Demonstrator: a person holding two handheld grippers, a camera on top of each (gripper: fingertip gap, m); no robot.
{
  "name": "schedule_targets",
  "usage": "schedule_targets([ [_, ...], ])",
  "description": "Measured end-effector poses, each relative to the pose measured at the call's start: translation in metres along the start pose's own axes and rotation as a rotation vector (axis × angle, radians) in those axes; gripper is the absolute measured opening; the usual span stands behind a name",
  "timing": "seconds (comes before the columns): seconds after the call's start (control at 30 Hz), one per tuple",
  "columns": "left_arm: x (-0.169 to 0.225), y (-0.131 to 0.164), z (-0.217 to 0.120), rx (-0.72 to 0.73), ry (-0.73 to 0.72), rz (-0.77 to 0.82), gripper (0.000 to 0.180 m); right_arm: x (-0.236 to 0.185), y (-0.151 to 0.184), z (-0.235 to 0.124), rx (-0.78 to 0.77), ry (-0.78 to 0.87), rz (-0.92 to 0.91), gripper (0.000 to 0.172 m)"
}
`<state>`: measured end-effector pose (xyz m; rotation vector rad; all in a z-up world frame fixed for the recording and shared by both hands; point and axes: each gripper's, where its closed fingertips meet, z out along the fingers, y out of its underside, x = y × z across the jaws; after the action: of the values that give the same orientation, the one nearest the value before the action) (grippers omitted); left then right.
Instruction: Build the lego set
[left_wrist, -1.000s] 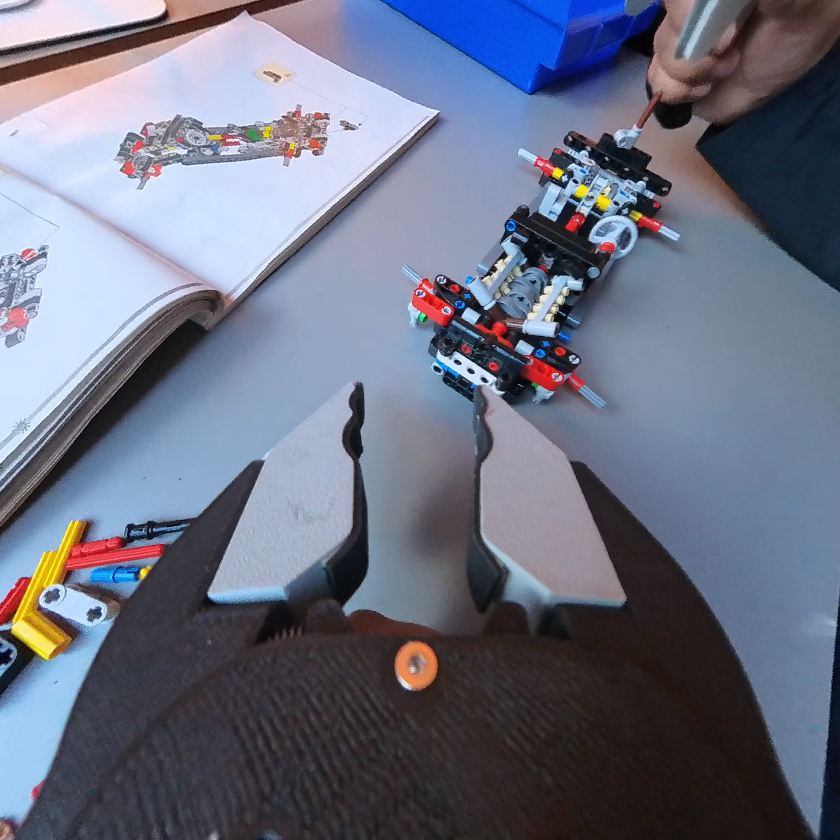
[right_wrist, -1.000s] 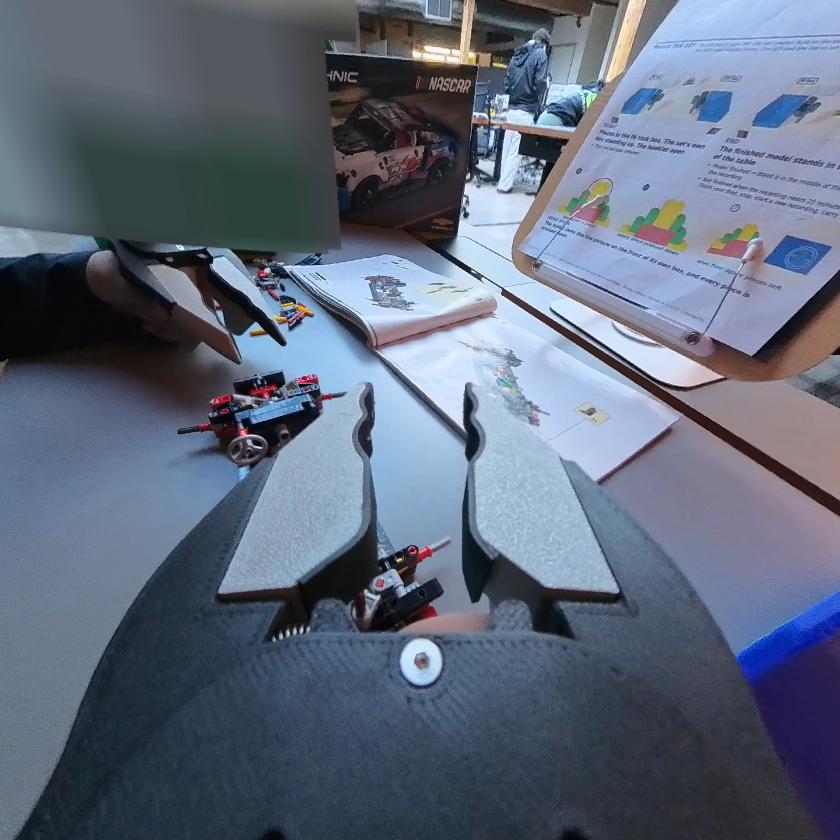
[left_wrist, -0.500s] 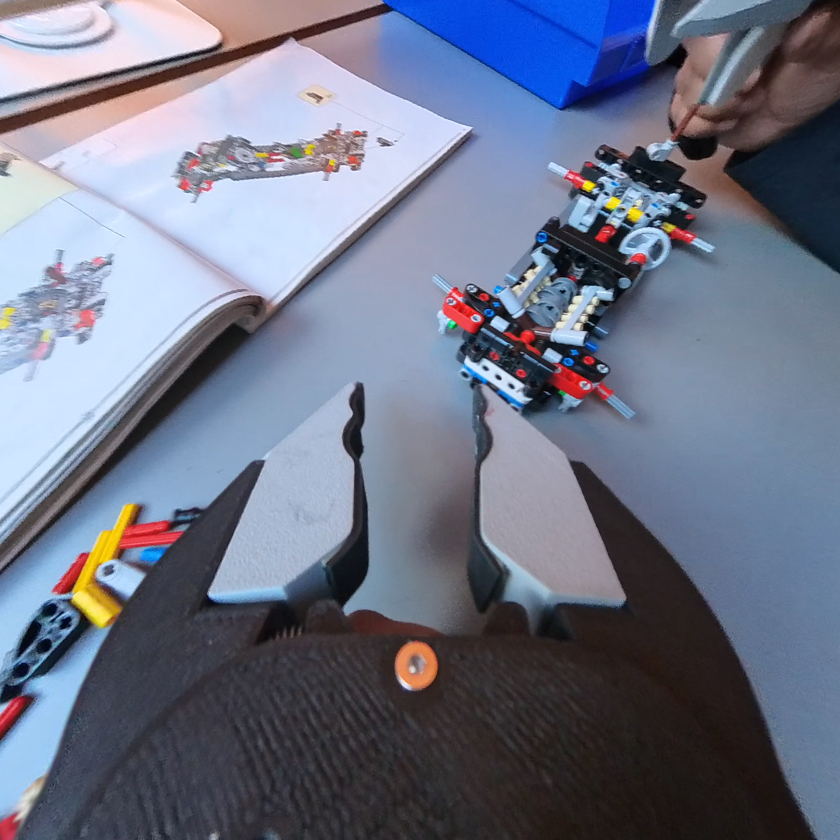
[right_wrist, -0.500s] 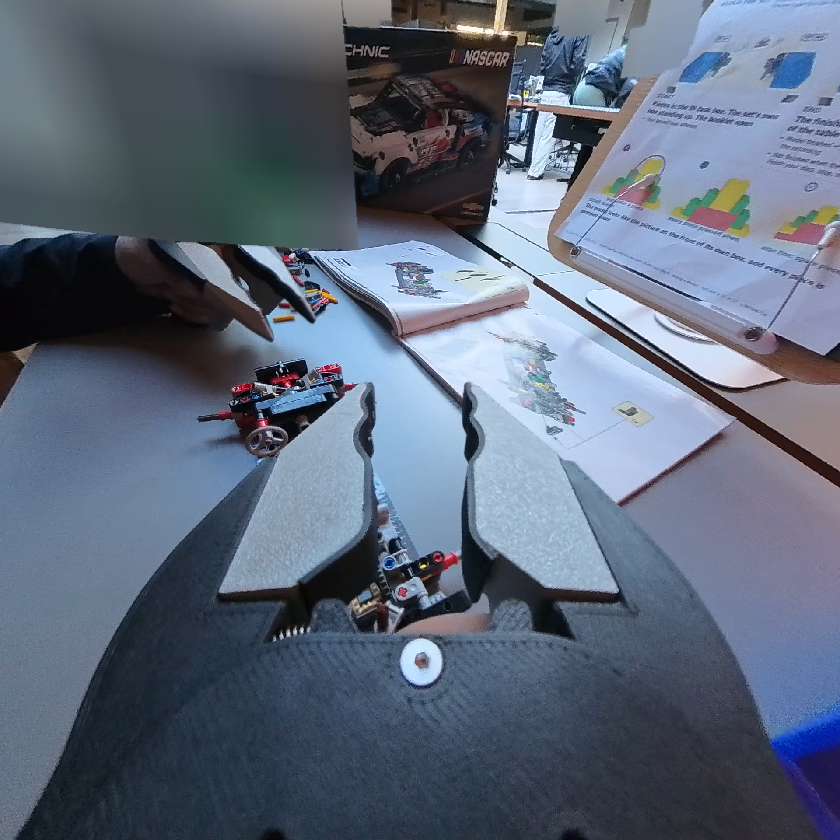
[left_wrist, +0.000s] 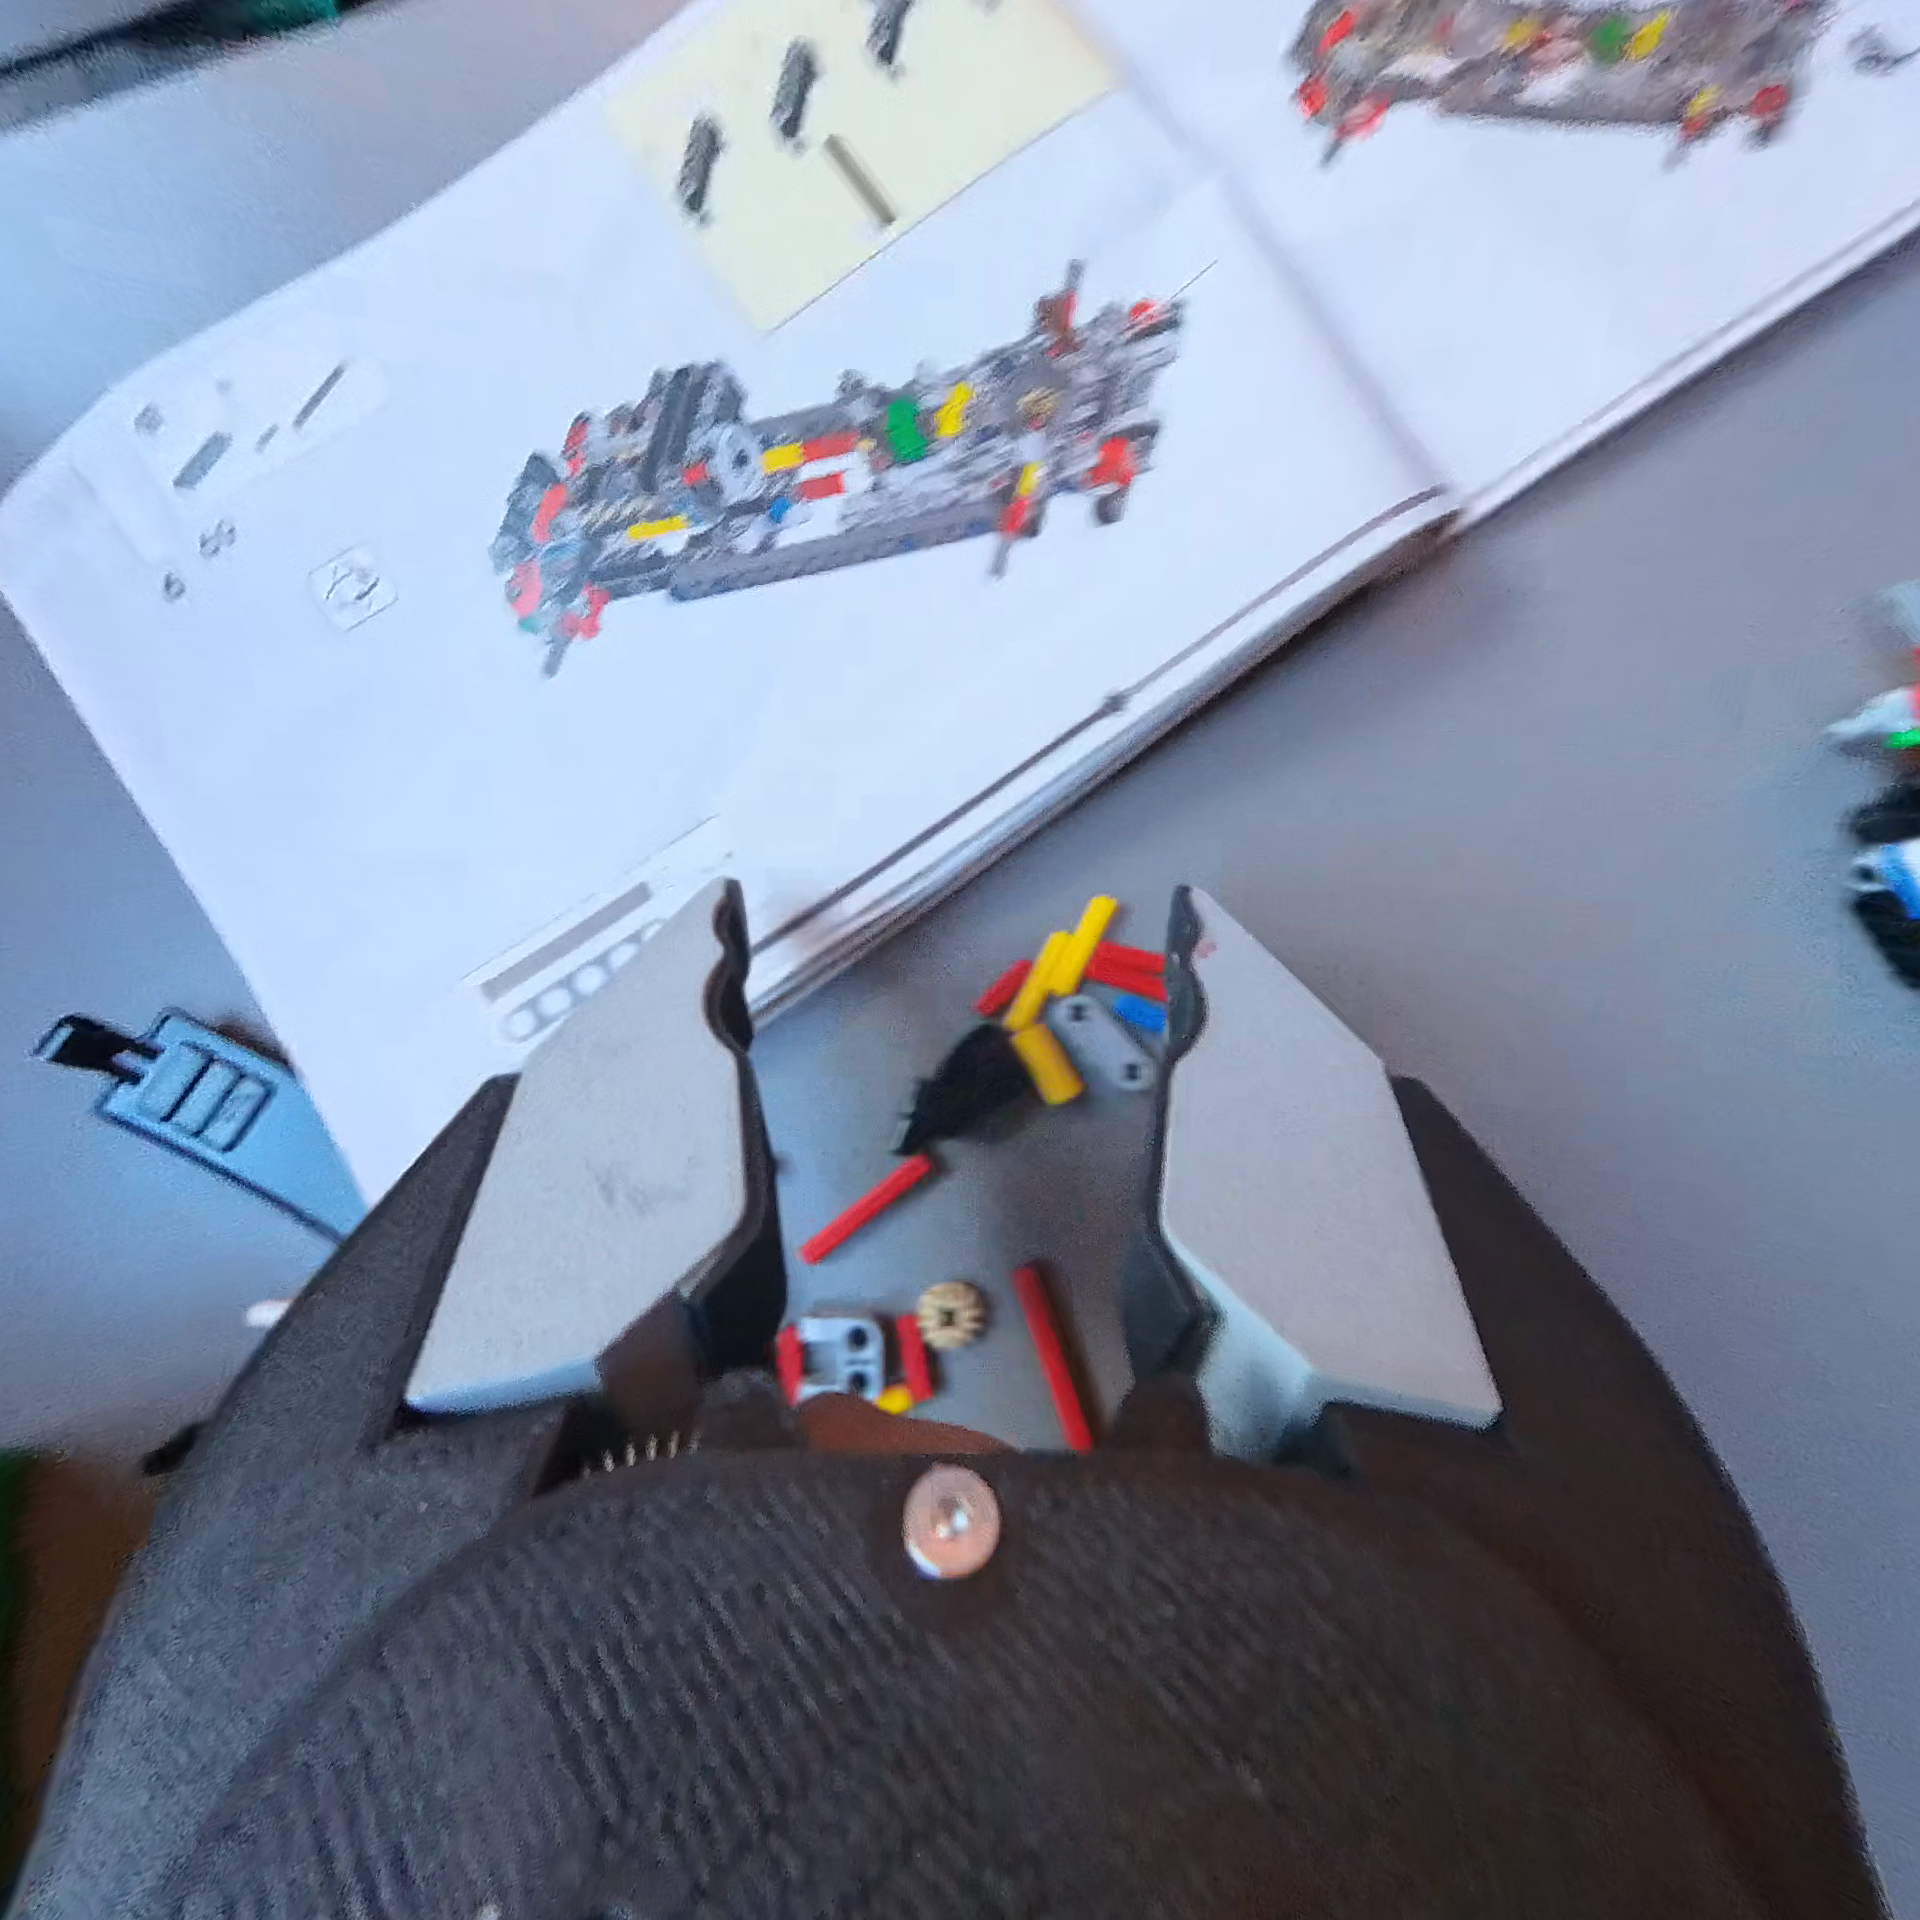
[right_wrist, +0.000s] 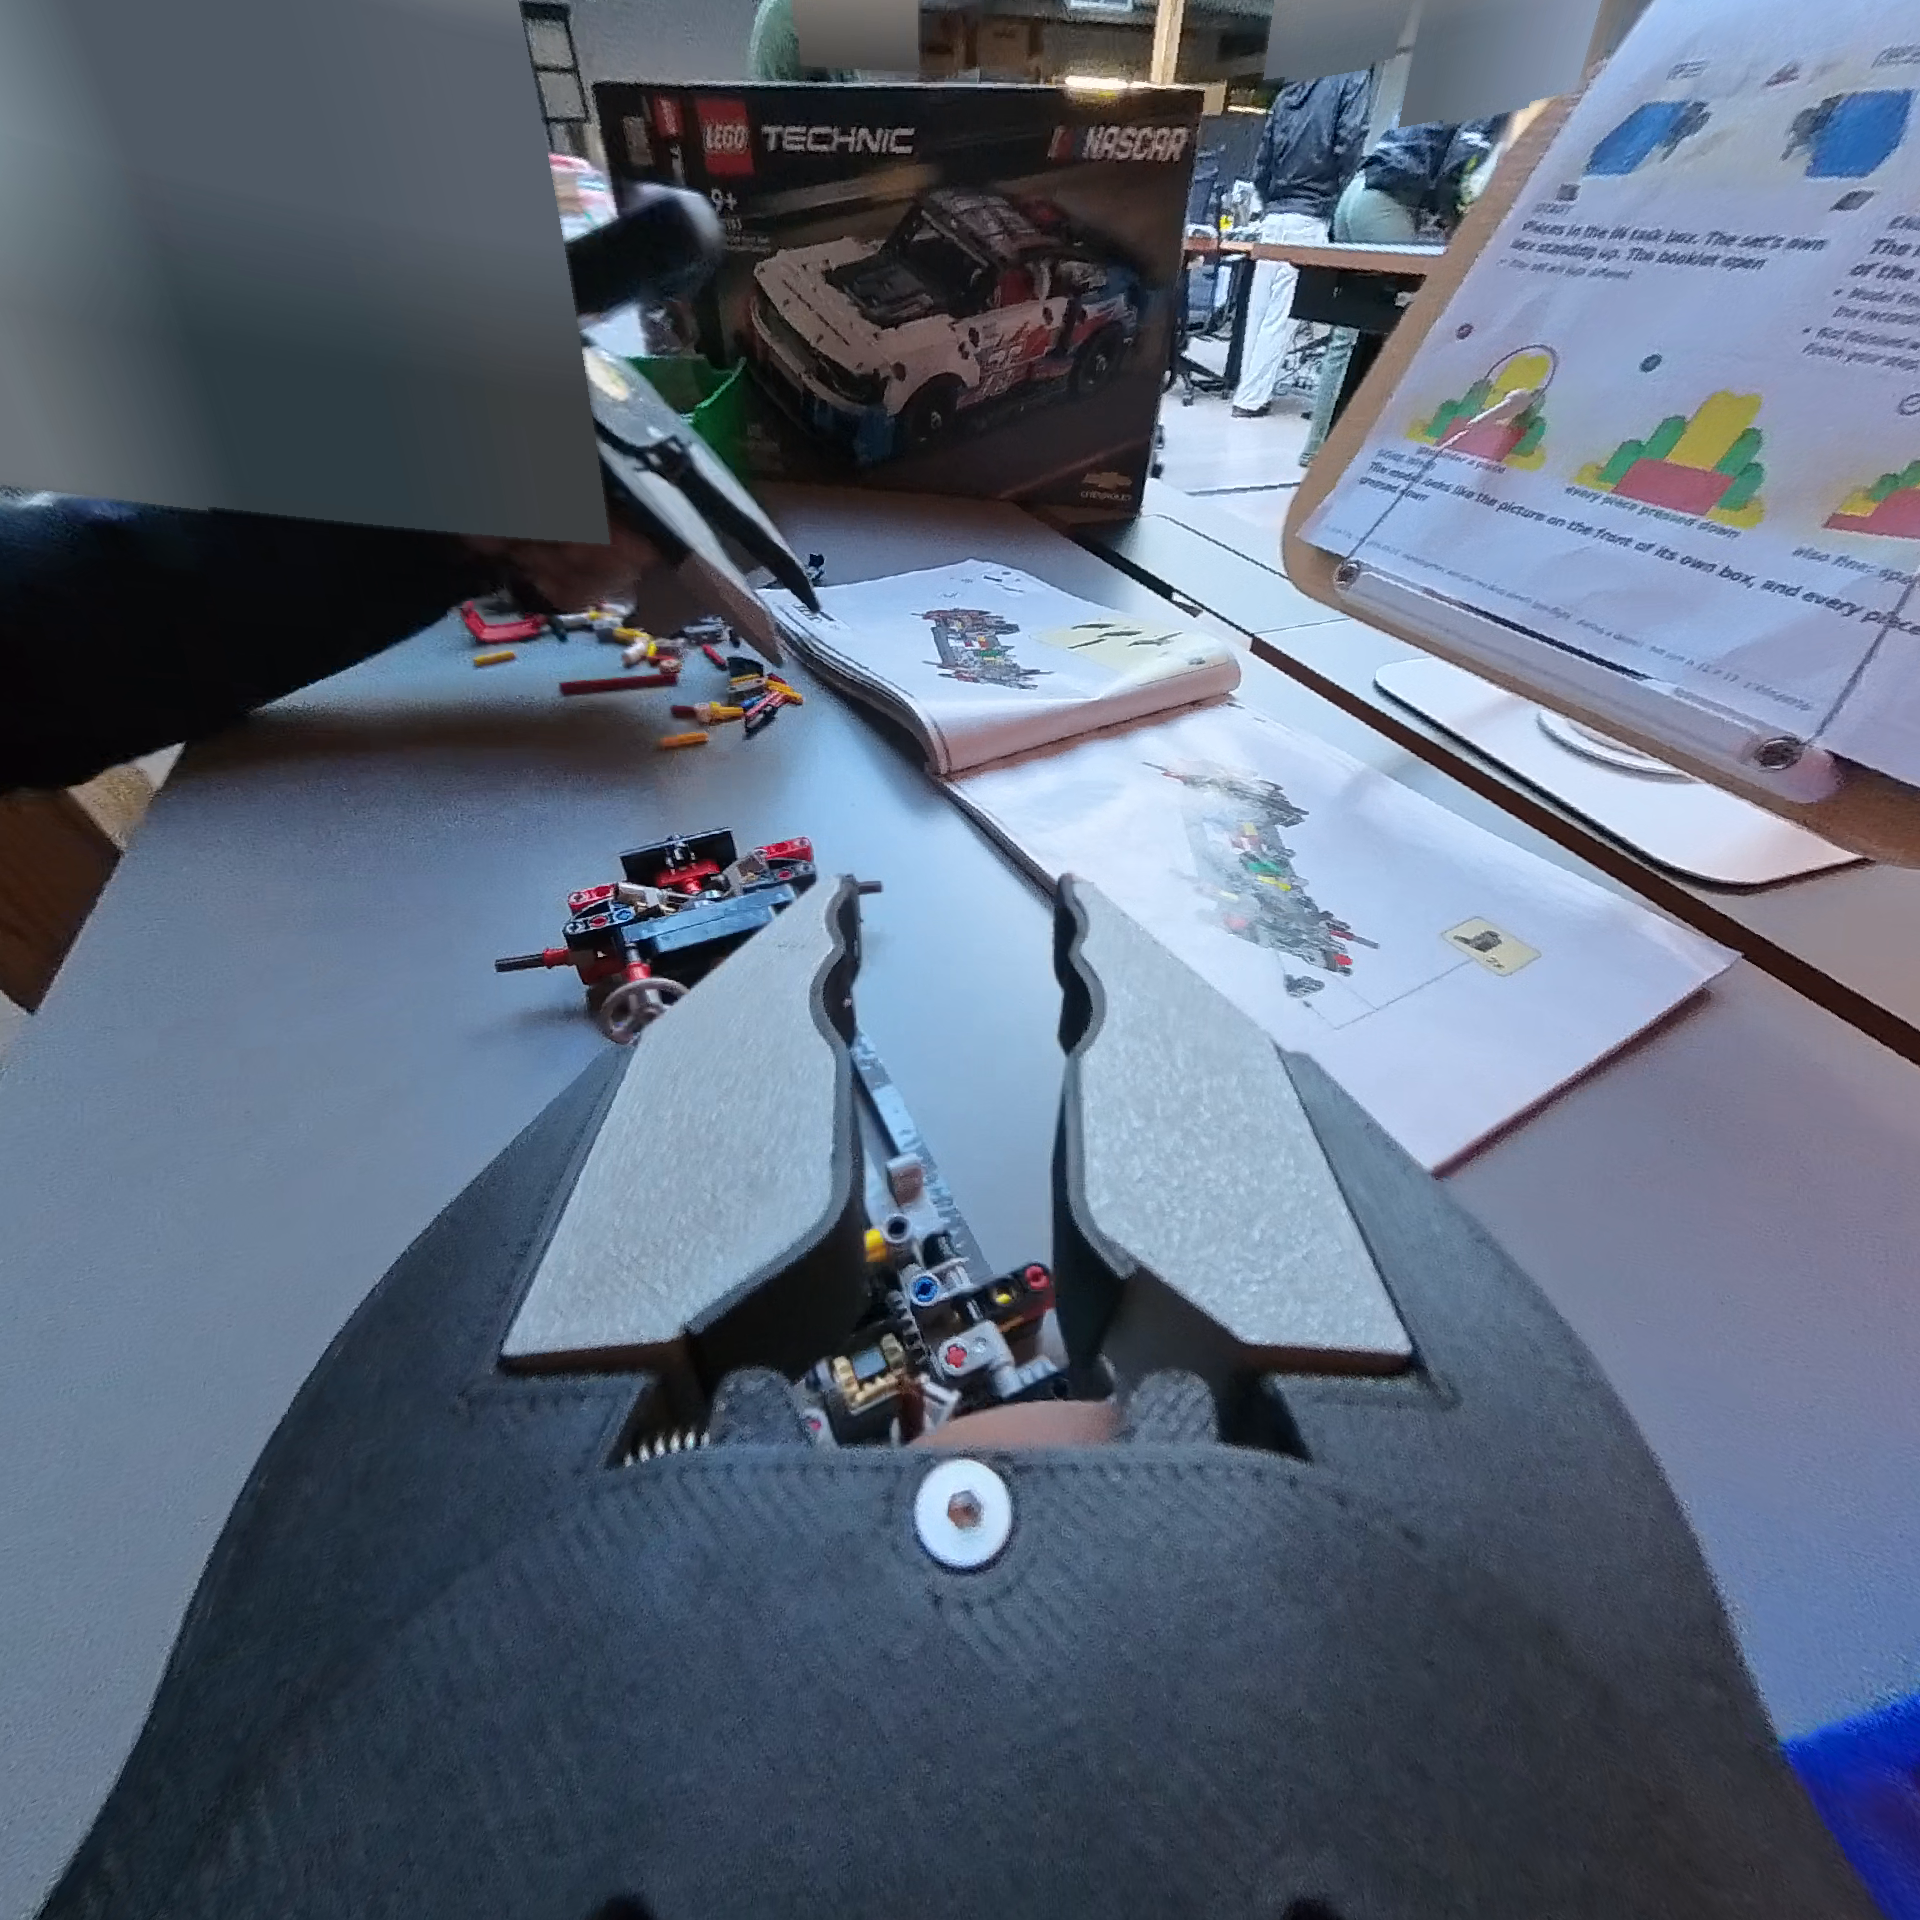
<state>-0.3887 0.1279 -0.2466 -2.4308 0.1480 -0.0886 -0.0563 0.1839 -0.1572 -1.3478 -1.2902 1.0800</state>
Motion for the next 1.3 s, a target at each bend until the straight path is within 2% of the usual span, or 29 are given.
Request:
schedule_targets([
  [0.07,-0.013,0.003,0.005,-0.037,0.010,-0.012,0.080,-0.006,-0.001,0.002,-0.001,-0.021,-0.002,0.034],
  [0.13,-0.013,0.008,0.013,-0.082,0.093,-0.058,0.081,-0.011,-0.002,0.004,0.001,-0.040,-0.005,0.034],
  [0.17,-0.015,0.004,0.014,-0.065,0.095,-0.059,0.075,-0.014,-0.003,0.004,0.001,-0.046,-0.008,0.034],
  [0.27,0.000,-0.001,0.017,-0.070,0.180,-0.061,0.079,-0.018,-0.004,0.006,0.010,-0.065,-0.001,0.034],
  [0.4,0.007,-0.005,0.025,-0.050,0.138,-0.006,0.075,-0.022,-0.009,0.007,0.020,-0.085,0.002,0.034],
  [0.5,0.014,-0.004,0.028,-0.068,0.113,0.055,0.081,-0.019,-0.024,0.014,0.016,-0.073,0.036,0.033],
  [0.63,0.023,-0.007,0.029,-0.054,0.154,0.061,0.080,-0.021,-0.040,0.060,-0.187,-0.076,-0.006,0.038],
  [0.77,0.027,-0.010,0.028,0.002,0.201,0.026,0.079,-0.020,-0.048,0.138,-0.398,-0.021,-0.189,0.046],
  [0.87,0.027,-0.010,0.027,0.014,0.214,0.024,0.078,-0.020,-0.034,0.199,-0.514,-0.004,-0.304,0.048],
  [0.97,0.027,-0.010,0.027,0.028,0.228,0.022,0.078,-0.017,-0.006,0.242,-0.643,0.021,-0.397,0.056],
  [1.1,0.027,-0.011,0.025,0.041,0.260,0.010,0.078,-0.011,0.015,0.267,-0.741,0.062,-0.547,0.052],
  [1.23,0.030,-0.010,0.022,0.049,0.306,-0.015,0.076,-0.013,0.016,0.274,-0.762,0.061,-0.650,0.017],
  [1.3,0.030,-0.011,0.022,0.056,0.315,-0.030,0.073,-0.018,0.021,0.276,-0.785,0.038,-0.653,0.023],
])
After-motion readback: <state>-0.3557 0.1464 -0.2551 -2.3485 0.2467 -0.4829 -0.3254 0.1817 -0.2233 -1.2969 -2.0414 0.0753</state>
